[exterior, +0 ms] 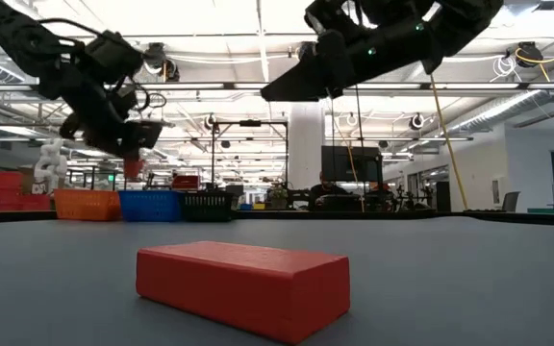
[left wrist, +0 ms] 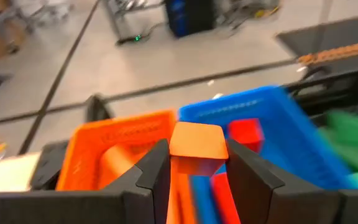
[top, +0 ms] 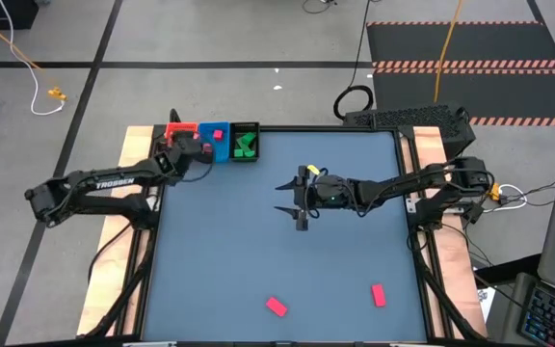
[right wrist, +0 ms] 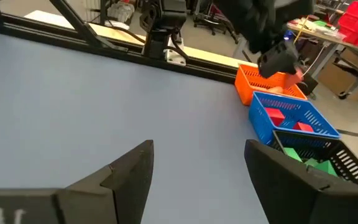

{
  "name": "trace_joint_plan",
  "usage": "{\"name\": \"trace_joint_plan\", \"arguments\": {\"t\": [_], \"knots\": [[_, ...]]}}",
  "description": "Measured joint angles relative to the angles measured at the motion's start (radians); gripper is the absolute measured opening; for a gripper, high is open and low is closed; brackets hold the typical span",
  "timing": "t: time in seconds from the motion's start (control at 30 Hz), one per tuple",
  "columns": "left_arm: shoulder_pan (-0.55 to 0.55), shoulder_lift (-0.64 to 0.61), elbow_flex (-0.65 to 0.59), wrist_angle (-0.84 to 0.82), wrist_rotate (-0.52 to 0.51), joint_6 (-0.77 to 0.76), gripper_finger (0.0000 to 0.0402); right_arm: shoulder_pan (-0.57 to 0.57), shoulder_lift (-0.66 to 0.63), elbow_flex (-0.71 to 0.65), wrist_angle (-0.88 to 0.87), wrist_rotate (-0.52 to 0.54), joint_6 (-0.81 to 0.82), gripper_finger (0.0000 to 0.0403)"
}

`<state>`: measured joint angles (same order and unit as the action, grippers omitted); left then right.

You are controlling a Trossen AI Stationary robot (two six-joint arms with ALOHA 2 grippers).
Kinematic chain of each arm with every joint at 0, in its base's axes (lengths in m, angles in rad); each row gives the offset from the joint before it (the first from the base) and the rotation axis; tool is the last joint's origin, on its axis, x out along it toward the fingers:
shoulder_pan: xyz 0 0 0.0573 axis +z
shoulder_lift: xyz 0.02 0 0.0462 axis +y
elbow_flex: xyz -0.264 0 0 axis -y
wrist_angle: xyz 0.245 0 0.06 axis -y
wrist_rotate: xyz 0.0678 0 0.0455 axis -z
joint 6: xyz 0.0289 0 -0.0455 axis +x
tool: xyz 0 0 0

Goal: Sort & place blocks by color
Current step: Put the orange block into the orange bin

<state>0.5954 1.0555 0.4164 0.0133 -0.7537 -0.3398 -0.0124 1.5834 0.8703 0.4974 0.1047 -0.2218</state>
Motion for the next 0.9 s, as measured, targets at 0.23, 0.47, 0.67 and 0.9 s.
{"name": "trace_joint_plan", "arguments": {"t": [0.23,0.47,0.67,0.9], "knots": [[0.094,0.041,0.000,-0.072,0.001,-0.032,0.0130,0.001,-0.027,0.000,-0.026,-0.001,0.022,0.0247],[0.106,0.046,0.000,-0.078,0.079,0.006,0.0181,0.001,-0.027,0.000,-0.035,-0.001,0.023,0.0247],[0.104,0.046,0.000,-0.091,0.080,0.007,0.0253,0.001,-0.027,0.000,-0.034,-0.001,0.023,0.0247],[0.065,0.002,0.000,-0.062,0.173,-0.003,0.0306,0.001,-0.027,0.000,-0.046,-0.001,0.060,0.0247]]}}
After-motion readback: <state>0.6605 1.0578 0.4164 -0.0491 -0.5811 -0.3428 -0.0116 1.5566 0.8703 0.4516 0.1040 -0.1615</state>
